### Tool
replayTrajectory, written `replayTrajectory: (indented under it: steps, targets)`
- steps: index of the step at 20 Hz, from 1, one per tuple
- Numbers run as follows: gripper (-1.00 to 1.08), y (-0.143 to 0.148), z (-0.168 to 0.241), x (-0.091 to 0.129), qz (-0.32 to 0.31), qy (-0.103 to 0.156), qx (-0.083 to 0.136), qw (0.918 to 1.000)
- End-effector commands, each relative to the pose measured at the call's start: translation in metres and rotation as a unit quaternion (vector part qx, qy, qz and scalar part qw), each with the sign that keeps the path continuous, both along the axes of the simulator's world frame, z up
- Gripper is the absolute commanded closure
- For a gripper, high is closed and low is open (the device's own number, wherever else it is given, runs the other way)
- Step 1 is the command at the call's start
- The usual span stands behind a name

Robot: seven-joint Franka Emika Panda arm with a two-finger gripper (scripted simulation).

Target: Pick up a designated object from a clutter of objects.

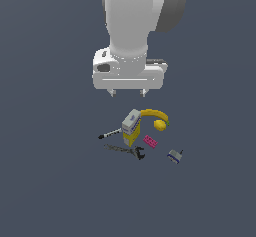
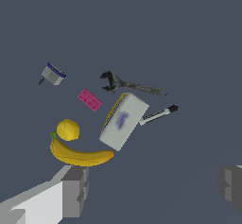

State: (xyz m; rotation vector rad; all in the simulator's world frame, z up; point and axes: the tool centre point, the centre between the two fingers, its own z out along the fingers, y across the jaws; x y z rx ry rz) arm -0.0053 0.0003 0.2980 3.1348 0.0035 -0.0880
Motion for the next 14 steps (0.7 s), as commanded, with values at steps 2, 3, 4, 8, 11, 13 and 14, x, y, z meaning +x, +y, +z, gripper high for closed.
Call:
replayTrajectory:
  steps: [2, 3, 4, 8, 11, 13, 14]
  targets:
    - [-0.92, 0.0, 0.0, -0.0001, 0.0, 0.0, 0.0, 1.0]
    - [-0.92, 0.0, -0.0002, -0.0002, 0.002, 0.0, -0.001, 1.0]
    - [-0.92, 0.0, -0.0006, -0.0005, 0.004, 0.001, -0.001, 1.0]
    - [-0.92, 0.0003, -0.0032, -0.0025, 0.022, 0.006, -0.007, 0.9997]
    - [-0.92, 0.0008, -0.005, -0.0035, 0.032, 0.008, -0.01, 0.9994]
    - [-0.92, 0.0011, -0.0056, -0.0036, 0.033, 0.009, -0.01, 0.9994]
    - [-0.92, 0.0009, -0.0053, -0.0035, 0.032, 0.008, -0.01, 0.9994]
